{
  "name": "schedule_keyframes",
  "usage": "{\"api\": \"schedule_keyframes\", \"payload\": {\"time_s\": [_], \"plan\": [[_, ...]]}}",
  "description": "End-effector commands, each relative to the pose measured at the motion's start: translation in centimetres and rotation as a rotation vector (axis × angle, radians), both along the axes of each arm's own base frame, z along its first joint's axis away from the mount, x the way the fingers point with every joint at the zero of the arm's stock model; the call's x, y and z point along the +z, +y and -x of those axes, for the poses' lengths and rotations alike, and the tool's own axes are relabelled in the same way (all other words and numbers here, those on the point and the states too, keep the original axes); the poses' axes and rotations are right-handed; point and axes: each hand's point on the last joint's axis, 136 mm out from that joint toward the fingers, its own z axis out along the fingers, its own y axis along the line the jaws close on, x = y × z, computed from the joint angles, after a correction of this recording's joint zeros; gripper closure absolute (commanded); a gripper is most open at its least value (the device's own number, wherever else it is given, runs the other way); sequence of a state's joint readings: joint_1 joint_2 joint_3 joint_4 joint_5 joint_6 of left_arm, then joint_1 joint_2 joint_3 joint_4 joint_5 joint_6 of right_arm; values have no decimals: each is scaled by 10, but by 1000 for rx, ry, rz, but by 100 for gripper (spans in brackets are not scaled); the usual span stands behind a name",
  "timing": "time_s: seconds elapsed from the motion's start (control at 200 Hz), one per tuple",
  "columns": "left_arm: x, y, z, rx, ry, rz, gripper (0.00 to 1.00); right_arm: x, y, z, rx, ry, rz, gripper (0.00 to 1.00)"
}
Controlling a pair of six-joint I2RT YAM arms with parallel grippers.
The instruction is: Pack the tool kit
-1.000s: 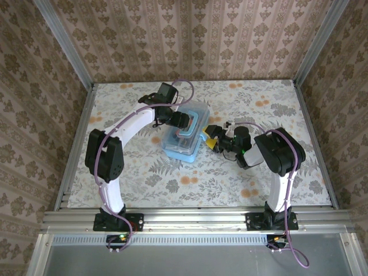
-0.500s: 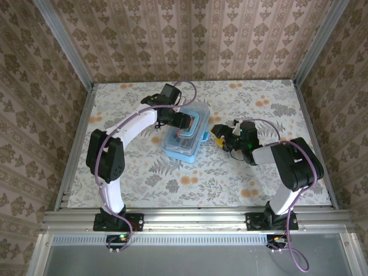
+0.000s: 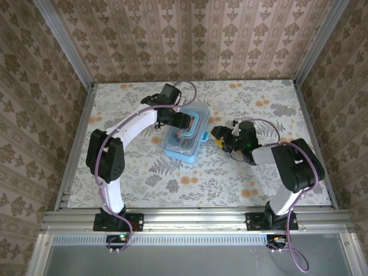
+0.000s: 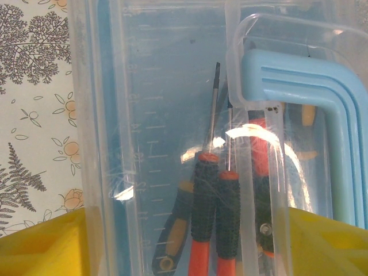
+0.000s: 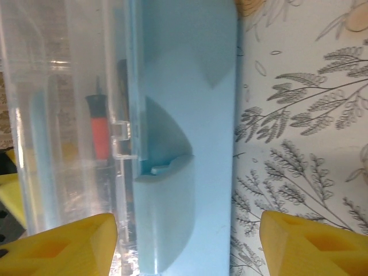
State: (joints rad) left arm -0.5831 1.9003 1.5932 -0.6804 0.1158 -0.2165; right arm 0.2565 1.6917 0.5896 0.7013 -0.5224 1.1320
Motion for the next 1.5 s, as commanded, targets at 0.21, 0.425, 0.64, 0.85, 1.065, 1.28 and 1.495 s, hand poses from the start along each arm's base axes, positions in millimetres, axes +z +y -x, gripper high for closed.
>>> {"api": "schedule_keyframes", "payload": {"time_s": [0.21,0.425,0.64,0.85,1.065,1.28,1.495], "plan": [[-82,11,45,18,289,-102,58,8,25,-14,40,-58,-133,30],[-81,10,44,13,287,-99,58,21,34,-13,62,-84,-142,36],[-79,9,44,10,286,-94,59,44,43,-18,83,-126,-187,43],[-78,9,44,7,285,-95,59,58,50,-14,105,-149,-183,45],[-78,8,45,5,285,-95,59,62,51,-11,111,-153,-171,46],[-79,9,45,10,285,-94,60,40,35,-10,82,-106,-86,43],[-80,9,43,16,308,-45,63,28,30,-11,75,-101,-119,25]]}}
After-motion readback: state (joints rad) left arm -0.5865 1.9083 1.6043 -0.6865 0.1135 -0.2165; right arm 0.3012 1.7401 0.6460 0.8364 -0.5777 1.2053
